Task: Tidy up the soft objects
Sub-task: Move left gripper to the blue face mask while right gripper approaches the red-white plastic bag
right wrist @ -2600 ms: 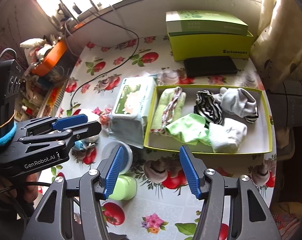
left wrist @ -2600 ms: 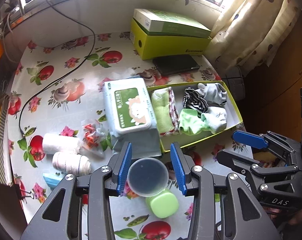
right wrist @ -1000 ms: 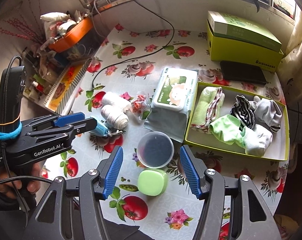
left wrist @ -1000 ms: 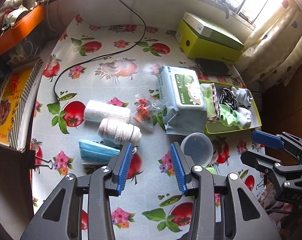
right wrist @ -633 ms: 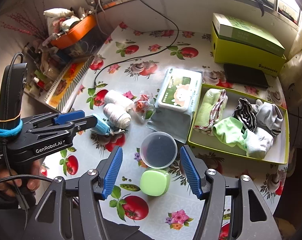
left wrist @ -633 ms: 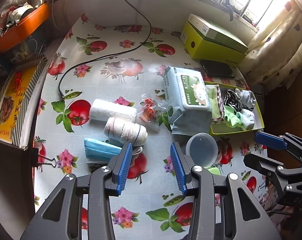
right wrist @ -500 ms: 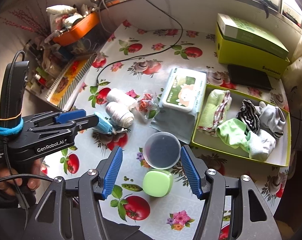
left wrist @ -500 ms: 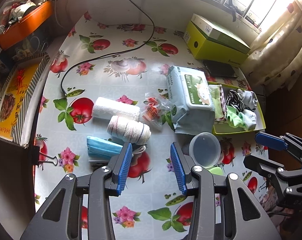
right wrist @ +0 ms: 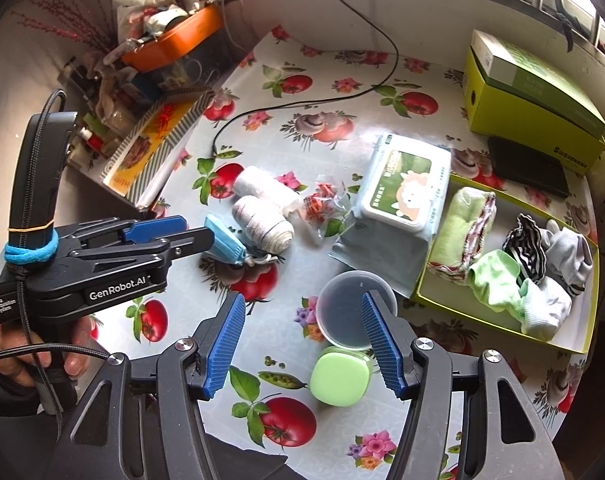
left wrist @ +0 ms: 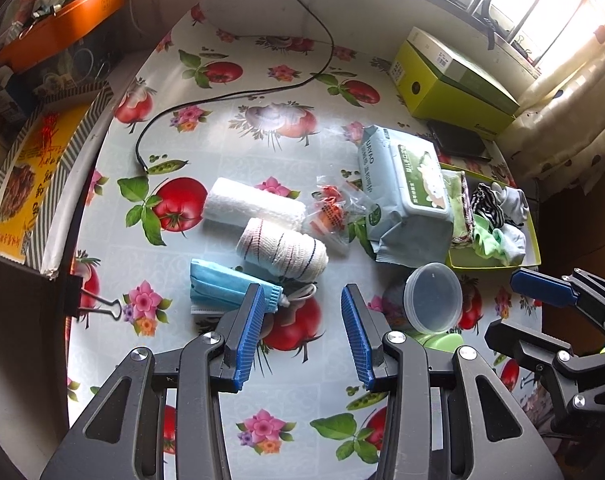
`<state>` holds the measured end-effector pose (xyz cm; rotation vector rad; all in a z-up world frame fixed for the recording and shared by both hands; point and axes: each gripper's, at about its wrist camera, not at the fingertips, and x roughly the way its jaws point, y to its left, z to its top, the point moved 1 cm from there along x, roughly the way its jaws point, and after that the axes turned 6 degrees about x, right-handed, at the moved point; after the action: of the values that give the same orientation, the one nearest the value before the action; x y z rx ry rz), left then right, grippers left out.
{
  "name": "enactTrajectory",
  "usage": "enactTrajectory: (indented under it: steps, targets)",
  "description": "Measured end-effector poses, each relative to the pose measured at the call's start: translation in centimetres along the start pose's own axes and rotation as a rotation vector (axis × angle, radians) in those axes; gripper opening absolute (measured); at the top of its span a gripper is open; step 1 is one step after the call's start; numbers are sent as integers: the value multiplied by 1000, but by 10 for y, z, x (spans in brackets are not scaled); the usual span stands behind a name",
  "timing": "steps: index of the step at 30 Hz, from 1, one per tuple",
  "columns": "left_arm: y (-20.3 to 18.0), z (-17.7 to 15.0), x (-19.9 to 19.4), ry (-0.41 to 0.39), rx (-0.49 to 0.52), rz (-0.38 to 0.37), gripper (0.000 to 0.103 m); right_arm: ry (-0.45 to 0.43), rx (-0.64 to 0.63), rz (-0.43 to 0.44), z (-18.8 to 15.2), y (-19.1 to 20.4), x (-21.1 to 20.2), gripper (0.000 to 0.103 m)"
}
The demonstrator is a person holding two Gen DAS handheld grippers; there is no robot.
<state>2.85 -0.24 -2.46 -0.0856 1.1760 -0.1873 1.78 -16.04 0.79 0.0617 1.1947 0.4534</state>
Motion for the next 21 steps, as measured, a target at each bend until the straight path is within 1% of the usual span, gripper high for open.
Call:
enactTrajectory:
  steps: [9, 21]
  targets:
    - [21, -3, 10, 24, -49, -9, 41, 16, -22, 1, 9, 9, 10, 61]
    - [56, -11, 29, 73, -143, -50, 41, 32, -43, -15, 23, 15, 25, 61]
